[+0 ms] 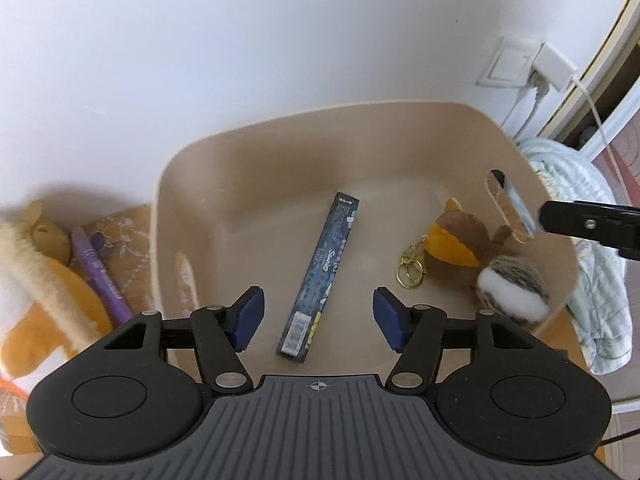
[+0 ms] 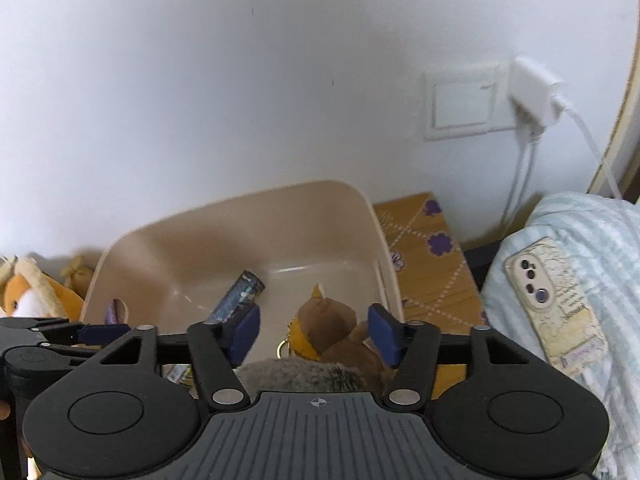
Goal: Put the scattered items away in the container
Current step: 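Move left tool to cream scrunchie while right tool approaches black cube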
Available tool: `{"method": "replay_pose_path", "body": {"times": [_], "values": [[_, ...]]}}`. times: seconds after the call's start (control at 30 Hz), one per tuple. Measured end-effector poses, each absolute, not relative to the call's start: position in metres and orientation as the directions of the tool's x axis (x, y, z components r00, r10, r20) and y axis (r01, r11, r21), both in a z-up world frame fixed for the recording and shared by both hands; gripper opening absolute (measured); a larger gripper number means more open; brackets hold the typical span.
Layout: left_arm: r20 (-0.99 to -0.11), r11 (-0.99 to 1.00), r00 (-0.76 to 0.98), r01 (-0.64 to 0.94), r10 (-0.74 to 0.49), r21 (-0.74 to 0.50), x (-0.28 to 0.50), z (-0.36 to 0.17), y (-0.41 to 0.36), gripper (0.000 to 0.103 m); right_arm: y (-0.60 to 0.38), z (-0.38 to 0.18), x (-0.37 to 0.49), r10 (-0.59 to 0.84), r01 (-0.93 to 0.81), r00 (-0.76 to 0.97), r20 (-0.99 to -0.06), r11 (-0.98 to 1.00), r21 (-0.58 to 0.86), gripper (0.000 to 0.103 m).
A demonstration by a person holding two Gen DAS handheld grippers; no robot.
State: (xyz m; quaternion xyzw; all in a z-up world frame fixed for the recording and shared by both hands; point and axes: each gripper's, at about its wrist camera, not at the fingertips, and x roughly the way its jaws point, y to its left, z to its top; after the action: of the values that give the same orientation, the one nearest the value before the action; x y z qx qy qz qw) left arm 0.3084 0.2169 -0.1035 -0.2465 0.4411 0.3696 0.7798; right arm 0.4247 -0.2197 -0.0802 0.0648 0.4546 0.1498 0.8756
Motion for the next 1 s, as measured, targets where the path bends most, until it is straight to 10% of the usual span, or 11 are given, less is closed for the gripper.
{"method": "replay_pose_path", "body": {"times": [0.27,1.0], "values": [[-0.845,0.600,0.345,-0.799,0.409,-0.036,0.251,-0.073,0.187,0.071,-0.252,-0.059,0.369,0.296,-0.184,0.620,-0.726,0.955,0.233,0.092],[-0.922,0.489,0.171,-0.872,0.349,0.023,0.158,-0.132,0.136,0.072,-0.287,-0.119,0.296,0.121,-0.177,0.519,-0.846,0.984,0.032,0.102]]}}
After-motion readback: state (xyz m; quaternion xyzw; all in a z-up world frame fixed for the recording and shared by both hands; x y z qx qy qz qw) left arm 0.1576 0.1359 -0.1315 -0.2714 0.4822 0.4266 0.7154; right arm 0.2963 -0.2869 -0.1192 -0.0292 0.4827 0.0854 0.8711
